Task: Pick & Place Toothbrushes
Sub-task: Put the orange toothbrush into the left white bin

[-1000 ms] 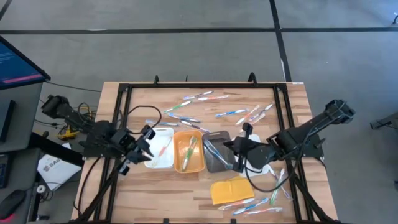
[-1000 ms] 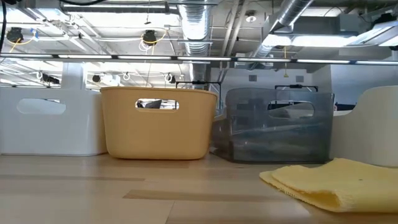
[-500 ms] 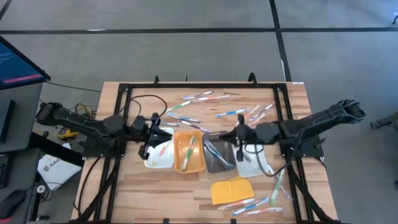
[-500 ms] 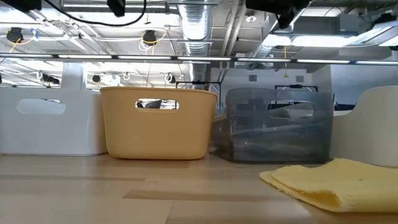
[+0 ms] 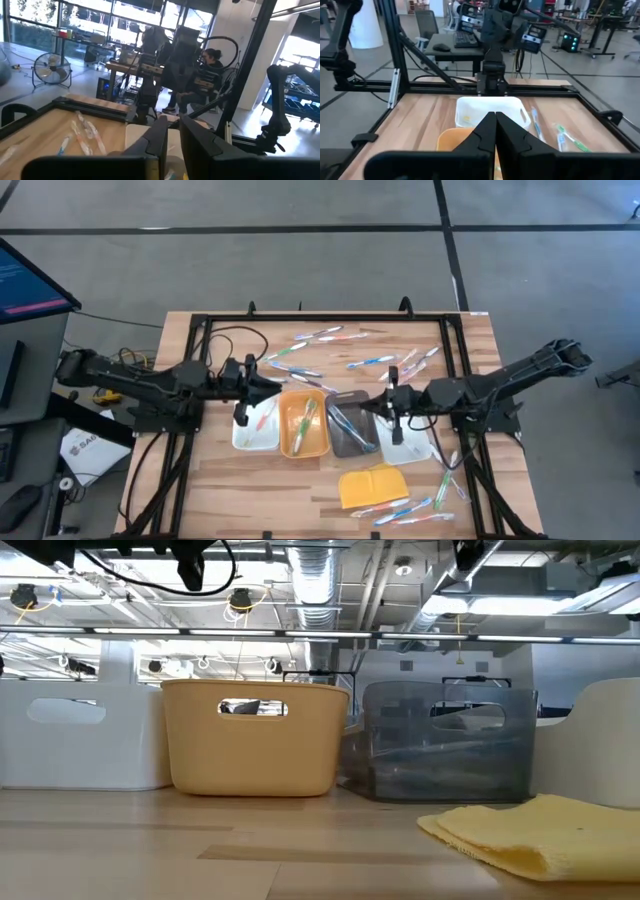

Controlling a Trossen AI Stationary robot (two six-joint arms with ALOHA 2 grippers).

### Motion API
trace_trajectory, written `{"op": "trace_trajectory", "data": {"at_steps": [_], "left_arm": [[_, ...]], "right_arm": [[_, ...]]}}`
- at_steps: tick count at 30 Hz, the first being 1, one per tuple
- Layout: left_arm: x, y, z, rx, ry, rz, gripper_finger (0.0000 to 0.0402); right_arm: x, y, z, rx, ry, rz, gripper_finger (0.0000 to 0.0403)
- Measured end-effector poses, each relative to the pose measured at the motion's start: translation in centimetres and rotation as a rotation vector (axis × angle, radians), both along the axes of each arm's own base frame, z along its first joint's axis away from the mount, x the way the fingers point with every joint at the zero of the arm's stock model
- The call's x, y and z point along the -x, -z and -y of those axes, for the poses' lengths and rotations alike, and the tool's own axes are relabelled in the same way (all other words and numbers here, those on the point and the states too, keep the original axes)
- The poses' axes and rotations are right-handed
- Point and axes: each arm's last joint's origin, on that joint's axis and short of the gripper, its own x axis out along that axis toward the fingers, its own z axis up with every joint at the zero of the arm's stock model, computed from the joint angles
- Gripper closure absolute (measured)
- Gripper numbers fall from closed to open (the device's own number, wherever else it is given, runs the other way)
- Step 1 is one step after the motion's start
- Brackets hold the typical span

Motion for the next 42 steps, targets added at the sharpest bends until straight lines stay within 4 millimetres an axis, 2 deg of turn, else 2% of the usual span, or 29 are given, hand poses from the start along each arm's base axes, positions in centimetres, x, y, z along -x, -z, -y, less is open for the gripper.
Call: {"op": "trace_trajectory", "data": {"at_steps": [5,8,10,14,17,21,25,28,36,42], "left_arm": [[-0.6,0.7,-0.3,-0.005,-0.034,-0.044,0.0358],[-1.5,1.6,-1.4,-0.009,-0.111,-0.098,0.0358],[-2.2,1.9,-2.8,-0.009,-0.165,-0.128,0.0358],[-3.6,1.0,-6.1,-0.017,-0.176,-0.185,0.0358],[-4.8,0.5,-8.5,-0.061,-0.177,-0.329,0.0358],[-6.8,-0.8,-11.7,-0.162,-0.225,-0.505,0.0358],[-9.1,-0.7,-14.5,-0.209,-0.228,-0.621,0.0358],[-10.8,0.0,-16.5,-0.182,-0.208,-0.648,0.0358],[-14.8,1.0,-22.2,-0.047,-0.135,-0.783,0.0358],[-18.4,2.5,-25.1,-0.03,-0.048,-0.919,0.0358]], "right_arm": [[-0.3,-0.2,1.0,0.068,0.033,0.016,0.0403],[-0.6,-0.2,2.3,0.07,0.088,0.014,0.0403],[-0.7,-0.2,3.3,0.072,0.135,0.01,0.0403],[-0.9,-0.3,5.7,0.111,0.232,0.009,0.0403],[-0.8,-0.5,7.7,0.115,0.302,0.018,0.0403],[-0.7,0.0,9.7,0.111,0.301,-0.036,0.0403],[-0.5,1.0,11.3,0.103,0.326,-0.126,0.0403],[-0.1,1.4,12.2,0.098,0.359,-0.172,0.0403],[0.2,2.3,13.1,0.05,0.262,-0.257,0.0403],[0.4,2.7,13.3,0.02,0.253,-0.288,0.0403]]}}
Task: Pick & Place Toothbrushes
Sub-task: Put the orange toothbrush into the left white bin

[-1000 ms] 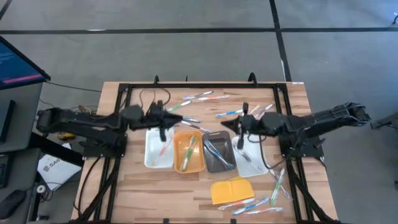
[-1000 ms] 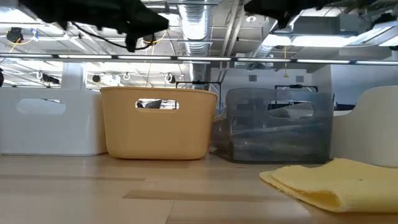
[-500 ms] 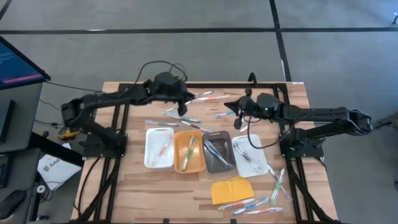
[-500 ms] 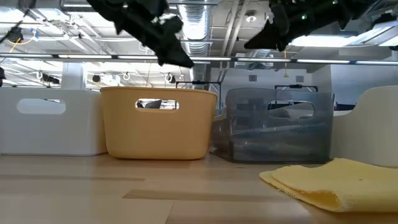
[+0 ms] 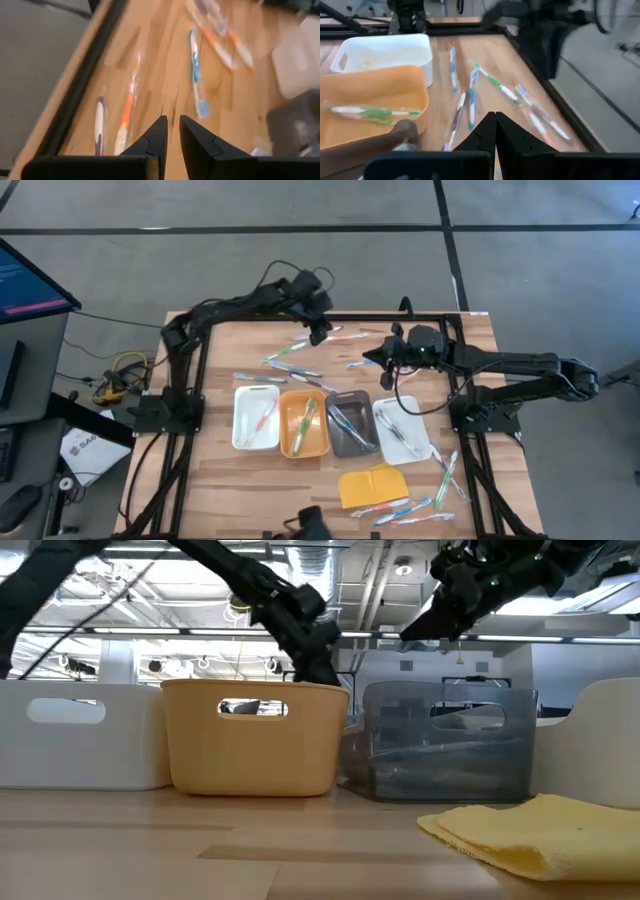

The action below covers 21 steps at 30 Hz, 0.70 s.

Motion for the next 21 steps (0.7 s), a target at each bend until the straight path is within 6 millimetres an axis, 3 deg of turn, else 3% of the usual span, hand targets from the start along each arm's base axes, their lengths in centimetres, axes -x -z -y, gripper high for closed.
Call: {"op": "trace_trajectory", "data": {"at_steps": [8,16,21], "left_arm": [[-3.0,4.4,-1.7,-0.001,0.104,-0.21,0.0358],[-4.8,7.6,-3.2,-0.009,0.007,-0.273,0.0358],[-5.1,6.9,-4.0,0.028,-0.078,-0.239,0.0355]], "right_arm": [[-0.1,0.1,-0.4,-0.022,-0.012,-0.006,0.0403],[0.0,0.1,-0.4,-0.023,-0.007,-0.003,0.0403],[0.0,0.1,-0.3,-0.02,-0.007,-0.004,0.0403]]}}
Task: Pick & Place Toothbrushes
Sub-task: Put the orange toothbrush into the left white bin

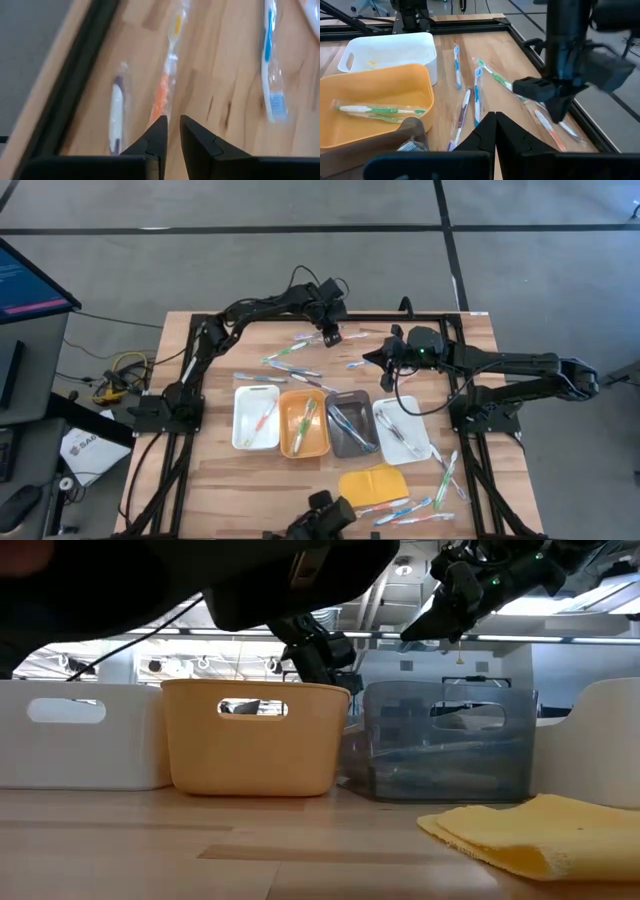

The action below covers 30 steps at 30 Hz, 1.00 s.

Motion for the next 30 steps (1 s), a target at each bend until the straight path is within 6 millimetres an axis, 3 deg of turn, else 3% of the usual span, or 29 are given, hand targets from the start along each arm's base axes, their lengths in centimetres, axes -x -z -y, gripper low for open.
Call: {"op": "trace_trajectory", "data": {"at_steps": [11,19,21,25,30], "left_arm": [[-0.1,-0.4,1.2,0.084,0.016,-0.02,0.0324],[0.4,-0.3,1.2,0.096,0.027,-0.06,0.0323],[0.5,-1.1,2.0,0.128,0.057,-0.057,0.0323],[1.0,-5.0,3.7,0.147,0.14,0.057,0.0325],[2.8,-8.1,6.4,0.122,0.211,0.153,0.0325]], "right_arm": [[0.1,0.1,0.0,0.001,0.003,-0.014,0.0403],[0.6,0.1,1.8,0.033,0.078,-0.025,0.0403],[0.9,0.2,2.5,-0.015,0.149,-0.011,0.0403],[0.7,1.3,4.4,0.015,0.204,-0.071,0.0402],[-0.5,2.5,8.5,0.008,0.223,-0.12,0.0377]]}}
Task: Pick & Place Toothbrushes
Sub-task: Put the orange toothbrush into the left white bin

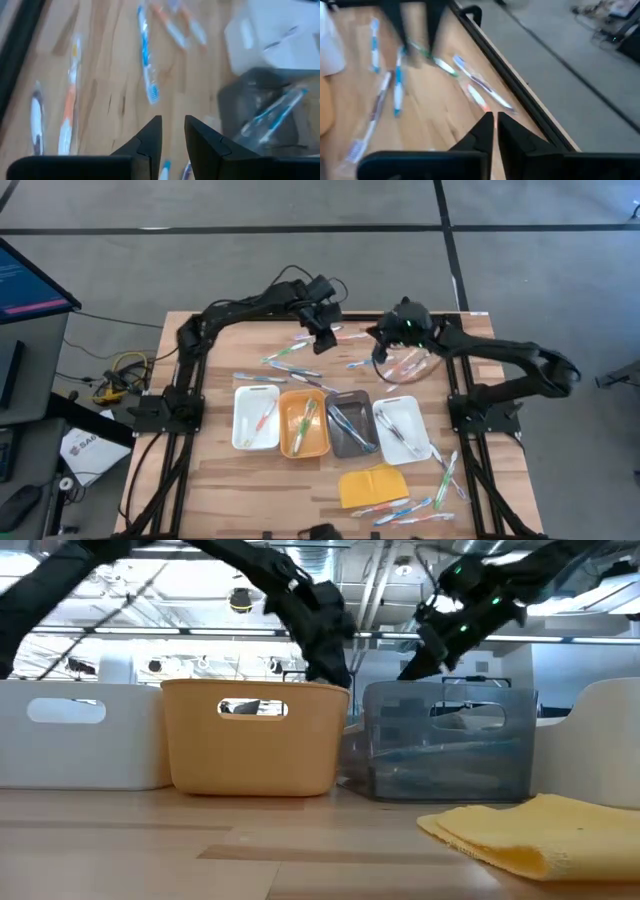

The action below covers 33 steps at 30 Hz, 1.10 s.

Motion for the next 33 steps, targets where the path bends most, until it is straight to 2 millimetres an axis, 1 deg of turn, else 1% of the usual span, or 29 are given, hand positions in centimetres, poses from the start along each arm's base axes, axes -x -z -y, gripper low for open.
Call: {"op": "trace_trajectory", "data": {"at_steps": [3,6,9,13,16,20,25,29,33], "left_arm": [[1.8,-1.3,1.8,-0.023,0.006,0.094,0.0325],[3.8,-1.0,3.7,0.003,0.02,0.171,0.0325],[6.2,-0.8,5.6,-0.002,0.027,0.25,0.0325],[9.4,-0.1,8.2,-0.003,0.026,0.349,0.0325],[11.6,0.1,9.9,-0.007,0.023,0.431,0.0325],[14.1,0.4,11.6,-0.008,0.021,0.527,0.0325],[16.4,0.3,12.9,0.009,0.008,0.612,0.0325],[17.4,0.4,13.6,0.022,0.01,0.638,0.0325],[17.6,0.8,14.1,0.04,0.016,0.646,0.0325]], "right_arm": [[-1.4,0.3,2.6,-0.057,-0.106,0.024,0.0348],[-3.0,1.1,5.0,-0.099,-0.147,-0.013,0.0309],[-4.3,2.0,7.0,-0.107,-0.155,-0.107,0.0268],[-6.0,3.6,8.5,-0.147,-0.221,-0.265,0.0222],[-7.2,4.9,9.3,-0.171,-0.262,-0.336,0.0203],[-8.2,6.5,10.1,-0.198,-0.296,-0.4,0.0196],[-8.7,8.0,10.7,-0.216,-0.294,-0.46,0.0208],[-8.6,8.9,11.3,-0.244,-0.287,-0.498,0.0223],[-8.9,9.9,11.7,-0.267,-0.277,-0.584,0.0237]]}}
